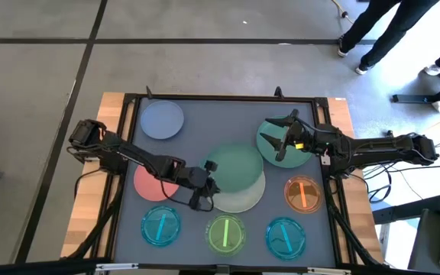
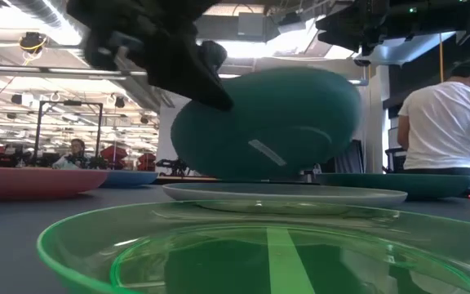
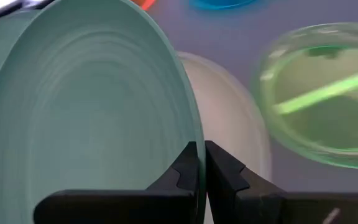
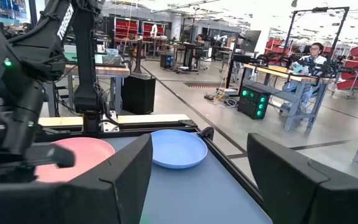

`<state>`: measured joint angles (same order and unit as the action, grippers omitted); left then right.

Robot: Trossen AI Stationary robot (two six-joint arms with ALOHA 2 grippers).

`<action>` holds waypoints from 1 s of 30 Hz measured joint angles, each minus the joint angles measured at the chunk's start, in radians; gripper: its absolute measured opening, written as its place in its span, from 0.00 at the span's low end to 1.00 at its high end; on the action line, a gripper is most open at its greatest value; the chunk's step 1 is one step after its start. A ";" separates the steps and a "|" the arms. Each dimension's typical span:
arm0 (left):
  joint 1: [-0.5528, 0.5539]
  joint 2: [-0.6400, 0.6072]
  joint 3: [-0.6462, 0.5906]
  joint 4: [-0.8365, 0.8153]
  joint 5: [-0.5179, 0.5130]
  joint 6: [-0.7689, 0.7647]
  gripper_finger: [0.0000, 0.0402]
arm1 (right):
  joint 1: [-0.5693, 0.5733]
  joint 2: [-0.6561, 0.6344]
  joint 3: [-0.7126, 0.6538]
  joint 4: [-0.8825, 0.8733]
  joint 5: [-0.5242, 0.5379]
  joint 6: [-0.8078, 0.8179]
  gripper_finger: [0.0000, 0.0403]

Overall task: Stack plastic plates
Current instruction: Stack the left green plate on the white plate

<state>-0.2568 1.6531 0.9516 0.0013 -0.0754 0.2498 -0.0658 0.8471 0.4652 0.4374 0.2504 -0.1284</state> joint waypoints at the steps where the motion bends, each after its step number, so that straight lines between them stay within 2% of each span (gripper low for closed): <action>1: -0.004 0.003 0.000 0.000 0.024 0.003 0.02 | 0.000 0.000 0.000 0.000 0.000 0.000 0.63; 10: -0.011 0.016 0.000 -0.019 0.041 0.005 0.03 | 0.000 0.000 0.000 -0.002 -0.001 0.000 0.63; 15: -0.001 0.016 0.000 -0.021 0.091 -0.010 0.03 | 0.000 0.000 0.000 -0.003 -0.002 0.000 0.63; 30: 0.000 0.016 0.000 -0.020 0.090 -0.066 0.04 | 0.000 0.000 0.000 -0.008 0.000 0.000 0.63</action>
<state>-0.2573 1.6695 0.9516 -0.0190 0.0149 0.1833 -0.0658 0.8471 0.4652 0.4297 0.2503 -0.1284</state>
